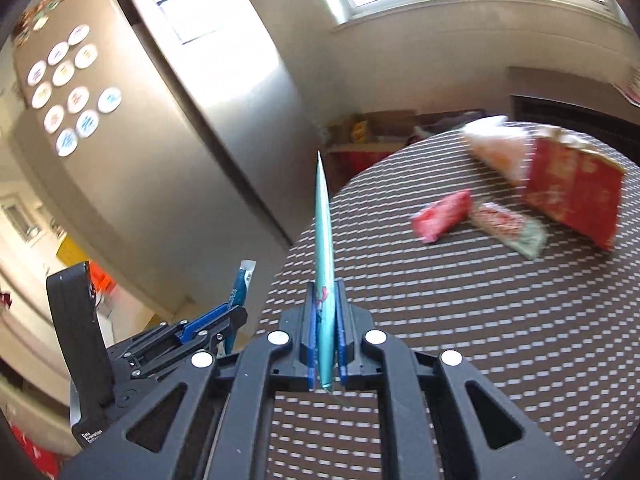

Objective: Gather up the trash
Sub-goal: 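Carry the blue sachet and teal tube over to the blue bin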

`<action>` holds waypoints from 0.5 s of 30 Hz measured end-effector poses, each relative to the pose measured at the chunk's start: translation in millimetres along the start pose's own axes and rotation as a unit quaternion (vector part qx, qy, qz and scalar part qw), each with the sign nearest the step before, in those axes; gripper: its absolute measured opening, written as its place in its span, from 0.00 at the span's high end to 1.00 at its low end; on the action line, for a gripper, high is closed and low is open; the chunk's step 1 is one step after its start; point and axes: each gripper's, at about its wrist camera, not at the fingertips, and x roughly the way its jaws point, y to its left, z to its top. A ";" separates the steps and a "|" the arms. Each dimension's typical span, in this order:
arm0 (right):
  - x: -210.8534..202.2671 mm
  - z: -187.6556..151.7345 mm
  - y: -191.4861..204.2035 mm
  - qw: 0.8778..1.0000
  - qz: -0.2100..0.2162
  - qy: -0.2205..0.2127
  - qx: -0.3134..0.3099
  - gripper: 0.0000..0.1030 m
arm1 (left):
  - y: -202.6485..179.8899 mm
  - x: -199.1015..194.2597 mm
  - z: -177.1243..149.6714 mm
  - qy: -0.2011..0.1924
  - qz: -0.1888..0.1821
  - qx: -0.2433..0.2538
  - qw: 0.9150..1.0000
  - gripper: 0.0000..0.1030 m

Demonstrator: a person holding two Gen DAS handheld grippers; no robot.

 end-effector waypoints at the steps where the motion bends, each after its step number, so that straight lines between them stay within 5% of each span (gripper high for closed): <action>1: 6.7 -1.1 9.4 1.000 0.006 0.007 -0.007 0.92 | 8.2 -2.3 -2.4 0.000 0.005 -0.006 1.000 0.86; 15: 90.3 -24.3 114.0 0.992 0.046 0.089 -0.071 0.92 | 105.3 -0.2 -35.6 0.031 0.055 -0.089 0.994 0.86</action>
